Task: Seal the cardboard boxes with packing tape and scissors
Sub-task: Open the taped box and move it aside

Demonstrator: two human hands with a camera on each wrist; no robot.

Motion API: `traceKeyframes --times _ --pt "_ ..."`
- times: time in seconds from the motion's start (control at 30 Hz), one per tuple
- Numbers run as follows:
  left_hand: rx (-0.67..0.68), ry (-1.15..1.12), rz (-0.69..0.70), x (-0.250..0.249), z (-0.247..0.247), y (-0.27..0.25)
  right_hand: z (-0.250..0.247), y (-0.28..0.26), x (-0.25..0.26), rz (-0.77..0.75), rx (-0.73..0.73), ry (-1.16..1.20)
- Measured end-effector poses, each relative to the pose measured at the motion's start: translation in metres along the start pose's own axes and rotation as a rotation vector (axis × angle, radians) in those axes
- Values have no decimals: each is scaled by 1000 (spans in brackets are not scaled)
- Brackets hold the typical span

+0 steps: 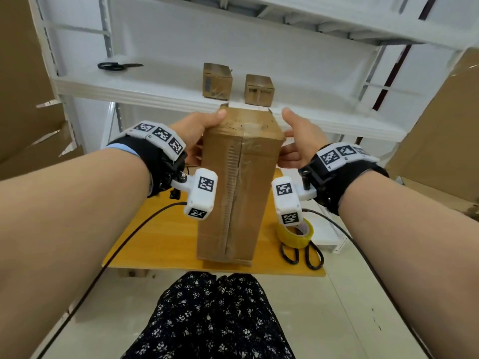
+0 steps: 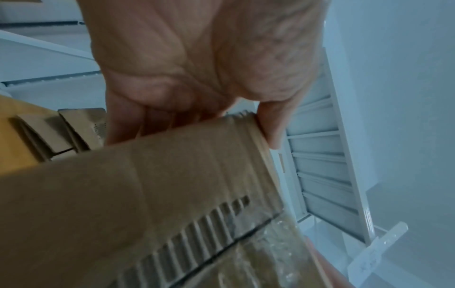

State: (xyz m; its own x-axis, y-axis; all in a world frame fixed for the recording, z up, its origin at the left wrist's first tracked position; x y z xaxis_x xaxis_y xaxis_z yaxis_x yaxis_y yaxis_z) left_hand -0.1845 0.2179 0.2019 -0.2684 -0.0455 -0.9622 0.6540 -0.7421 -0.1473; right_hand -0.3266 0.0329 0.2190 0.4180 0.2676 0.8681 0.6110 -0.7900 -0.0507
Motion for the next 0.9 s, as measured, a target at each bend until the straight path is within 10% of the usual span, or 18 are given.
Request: traceKeyframes --times 0.4,0.6,0.9 --pt "79 -17 59 -4 7 -12 -9 -29 50 -88 -189 -190" --pt "-186 416 -49 22 -47 -7 22 -36 30 -40 -69 -172" --pt "-267 -64 -192 49 -70 14 14 -10 55 -313 -438 -320"
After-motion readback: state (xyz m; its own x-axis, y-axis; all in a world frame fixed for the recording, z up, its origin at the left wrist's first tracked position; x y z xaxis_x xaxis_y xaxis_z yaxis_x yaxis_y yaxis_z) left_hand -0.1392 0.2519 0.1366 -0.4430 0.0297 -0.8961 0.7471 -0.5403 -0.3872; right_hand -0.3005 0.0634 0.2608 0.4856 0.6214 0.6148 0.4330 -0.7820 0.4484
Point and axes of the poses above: each hand's wrist, its own y-axis towards the middle knuckle, its own z-axis out of the palm, x = y × z, the point moved 8 cm from there along y, towards the middle knuckle, and after that the axes turned 15 degrees about -y, right-handed, at the moved point
